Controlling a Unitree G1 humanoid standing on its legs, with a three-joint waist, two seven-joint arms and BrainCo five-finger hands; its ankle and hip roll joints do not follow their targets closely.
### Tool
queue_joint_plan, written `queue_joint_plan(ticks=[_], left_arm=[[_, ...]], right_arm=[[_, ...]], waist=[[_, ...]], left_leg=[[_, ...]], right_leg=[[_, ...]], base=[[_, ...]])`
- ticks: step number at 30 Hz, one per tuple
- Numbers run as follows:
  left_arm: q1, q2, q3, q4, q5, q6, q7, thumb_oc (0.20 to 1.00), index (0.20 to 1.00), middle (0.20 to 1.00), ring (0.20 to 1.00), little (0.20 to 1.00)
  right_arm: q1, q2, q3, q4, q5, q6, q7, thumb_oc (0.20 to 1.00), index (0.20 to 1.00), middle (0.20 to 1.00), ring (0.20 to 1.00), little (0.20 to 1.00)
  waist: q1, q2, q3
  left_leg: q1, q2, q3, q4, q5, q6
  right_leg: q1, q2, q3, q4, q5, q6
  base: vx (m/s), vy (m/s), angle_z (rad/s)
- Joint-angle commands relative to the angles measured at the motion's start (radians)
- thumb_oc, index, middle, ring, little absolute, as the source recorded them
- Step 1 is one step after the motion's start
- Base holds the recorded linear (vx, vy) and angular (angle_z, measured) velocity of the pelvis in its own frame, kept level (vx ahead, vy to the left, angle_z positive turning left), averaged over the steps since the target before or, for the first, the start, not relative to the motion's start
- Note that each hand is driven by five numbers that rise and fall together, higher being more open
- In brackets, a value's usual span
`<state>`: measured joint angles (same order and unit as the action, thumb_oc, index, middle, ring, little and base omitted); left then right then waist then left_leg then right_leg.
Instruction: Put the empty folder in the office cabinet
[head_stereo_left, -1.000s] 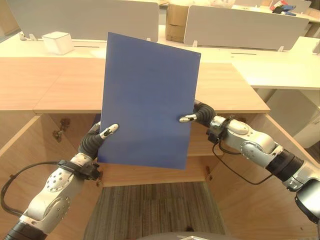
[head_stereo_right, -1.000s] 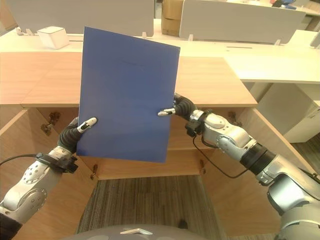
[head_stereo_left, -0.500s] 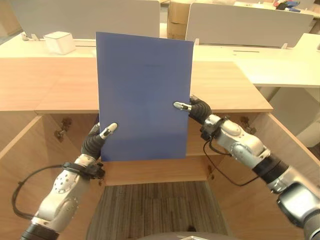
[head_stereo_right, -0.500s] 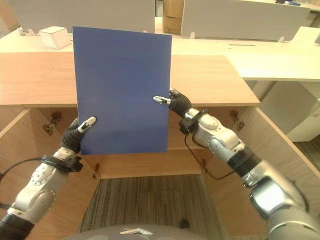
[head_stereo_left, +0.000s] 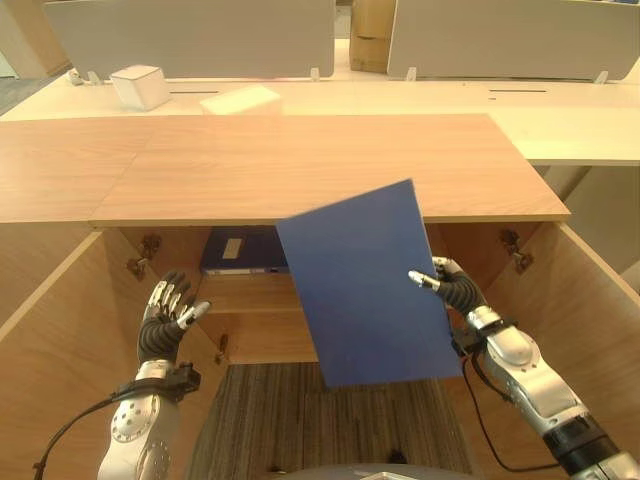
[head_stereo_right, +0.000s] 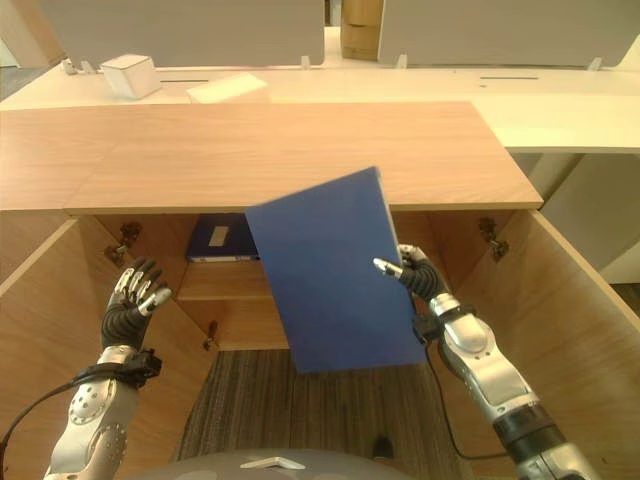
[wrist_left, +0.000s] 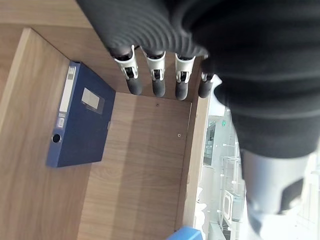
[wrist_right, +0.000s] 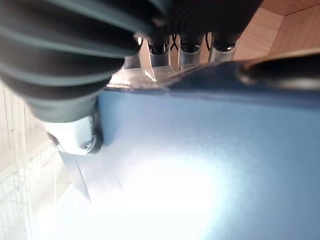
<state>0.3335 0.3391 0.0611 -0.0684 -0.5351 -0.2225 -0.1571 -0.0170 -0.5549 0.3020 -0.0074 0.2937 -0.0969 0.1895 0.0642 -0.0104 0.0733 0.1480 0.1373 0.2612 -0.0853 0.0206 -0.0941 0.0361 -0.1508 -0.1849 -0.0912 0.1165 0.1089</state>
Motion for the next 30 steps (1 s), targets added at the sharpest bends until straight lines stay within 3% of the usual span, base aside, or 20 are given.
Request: queue_joint_plan(ticks=[1, 8, 11, 12, 18, 26, 30], left_arm=[[-0.039, 0.096, -0.008, -0.001, 0.076, -0.094, 0.004, 1.000, 1.000, 1.000, 1.000, 1.000], [0.061, 0.112, -0.007, 0.022, 0.095, -0.102, -0.029, 1.000, 1.000, 1.000, 1.000, 1.000], [0.119, 0.141, -0.007, 0.025, 0.088, -0.106, -0.064, 1.000, 1.000, 1.000, 1.000, 1.000], [0.147, 0.179, -0.023, 0.044, 0.085, -0.111, -0.077, 1.000, 1.000, 1.000, 1.000, 1.000], [0.114, 0.216, -0.104, 0.132, 0.085, -0.109, -0.063, 1.000, 1.000, 1.000, 1.000, 1.000], [-0.026, 0.161, -0.238, 0.487, 0.107, -0.074, -0.024, 1.000, 1.000, 1.000, 1.000, 1.000], [-0.107, 0.127, -0.253, 0.615, 0.117, -0.073, 0.018, 1.000, 1.000, 1.000, 1.000, 1.000]], right_arm=[[-0.080, -0.020, -0.044, -0.123, -0.081, -0.143, 0.012, 0.200, 0.200, 0.200, 0.200, 0.200], [0.044, -0.073, -0.048, -0.167, -0.186, -0.183, 0.032, 0.200, 0.200, 0.200, 0.200, 0.200], [0.105, -0.118, -0.033, -0.193, -0.203, -0.200, 0.068, 0.200, 0.200, 0.200, 0.200, 0.200], [0.132, -0.152, -0.007, -0.187, -0.214, -0.202, 0.084, 0.200, 0.200, 0.200, 0.200, 0.200], [0.085, -0.177, 0.082, -0.106, -0.247, -0.194, 0.068, 0.200, 0.200, 0.200, 0.200, 0.200], [-0.096, -0.106, 0.221, 0.134, -0.290, -0.160, -0.002, 0.200, 0.200, 0.200, 0.200, 0.200], [-0.234, -0.047, 0.251, 0.232, -0.293, -0.145, -0.068, 0.200, 0.200, 0.200, 0.200, 0.200]], waist=[[0.007, -0.044, -0.011], [0.012, -0.037, 0.024], [0.022, -0.031, 0.068], [0.029, -0.025, 0.110], [0.030, -0.011, 0.171], [0.023, 0.004, 0.243], [0.031, 0.015, 0.264]], left_leg=[[-0.036, 0.034, -0.067, -0.002, -0.018, -0.021], [-0.070, 0.030, -0.084, -0.002, -0.007, -0.021], [-0.112, 0.032, -0.098, -0.001, 0.010, -0.024], [-0.148, 0.032, -0.110, 0.006, 0.024, -0.026], [-0.213, 0.030, -0.119, 0.014, 0.052, -0.029], [-0.331, 0.021, -0.121, 0.028, 0.086, -0.028], [-0.396, 0.014, -0.125, 0.038, 0.095, -0.027]], right_leg=[[0.039, -0.117, -0.013, 0.010, -0.010, 0.084], [0.020, -0.117, -0.022, 0.009, -0.008, 0.090], [-0.012, -0.118, -0.029, 0.012, -0.003, 0.095], [-0.040, -0.118, -0.033, 0.015, 0.006, 0.097], [-0.100, -0.123, -0.031, 0.021, 0.025, 0.100], [-0.222, -0.134, -0.010, 0.034, 0.057, 0.099], [-0.285, -0.144, 0.001, 0.038, 0.069, 0.097]], base=[[-0.02, -0.017, 0.09], [-0.04, -0.007, 0.09], [-0.16, -0.017, 0.08], [-0.19, -0.019, 0.19], [-0.14, 0.003, 0.03], [-0.10, 0.023, -0.01], [-0.06, 0.009, -0.01]])
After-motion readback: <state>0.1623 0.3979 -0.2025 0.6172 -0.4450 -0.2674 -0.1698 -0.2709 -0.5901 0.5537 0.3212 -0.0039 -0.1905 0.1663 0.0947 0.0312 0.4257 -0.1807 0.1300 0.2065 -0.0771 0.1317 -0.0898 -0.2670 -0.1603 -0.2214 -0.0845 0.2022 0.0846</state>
